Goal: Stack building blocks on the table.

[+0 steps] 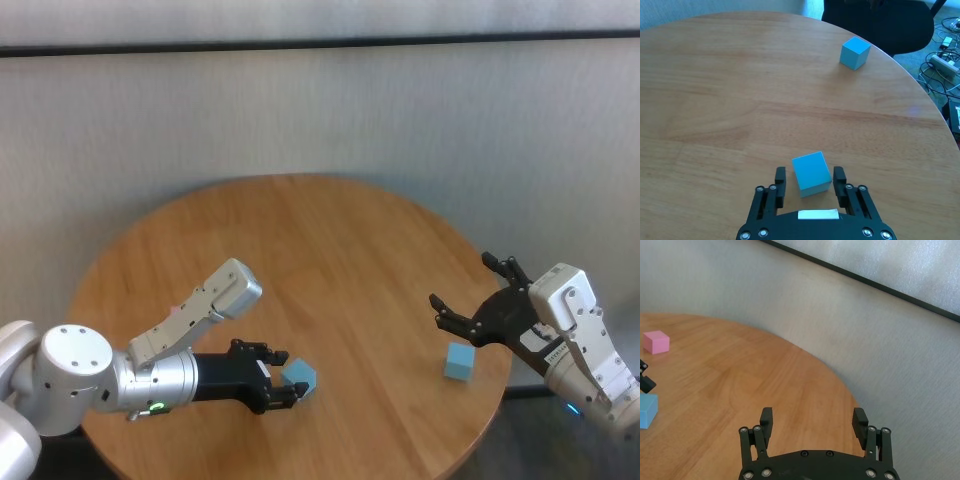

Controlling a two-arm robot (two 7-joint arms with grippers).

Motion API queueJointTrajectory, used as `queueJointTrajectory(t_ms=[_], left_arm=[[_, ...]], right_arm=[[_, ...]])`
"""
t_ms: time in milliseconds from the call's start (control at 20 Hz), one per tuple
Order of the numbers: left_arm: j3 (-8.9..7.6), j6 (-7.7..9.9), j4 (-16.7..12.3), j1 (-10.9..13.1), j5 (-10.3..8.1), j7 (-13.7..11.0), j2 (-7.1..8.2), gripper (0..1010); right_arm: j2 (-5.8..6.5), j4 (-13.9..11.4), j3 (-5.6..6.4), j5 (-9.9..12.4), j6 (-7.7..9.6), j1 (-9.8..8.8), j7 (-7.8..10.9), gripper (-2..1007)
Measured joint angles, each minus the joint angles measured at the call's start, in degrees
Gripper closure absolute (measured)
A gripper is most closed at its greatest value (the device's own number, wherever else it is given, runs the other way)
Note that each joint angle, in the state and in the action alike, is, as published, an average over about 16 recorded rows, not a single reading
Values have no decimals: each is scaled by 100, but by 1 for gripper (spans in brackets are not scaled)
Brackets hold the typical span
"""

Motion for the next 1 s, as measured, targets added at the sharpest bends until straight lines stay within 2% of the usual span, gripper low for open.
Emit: queueJointTrajectory(t_ms=[250,500,650,1000], left_arm=[[-78,-8,-129,79,-69,45,65,263],[-295,-69,-506,323,-265,179,256,127],[-498,-142,-817,548,-410,383,395,72],[-1177,-418,-1632,1220,-707,1167,640,11]], right_arm=[[0,0,0,0,0,0,0,4],[0,0,0,0,0,0,0,4],[0,0,0,0,0,0,0,4],[0,0,0,0,0,0,0,4]])
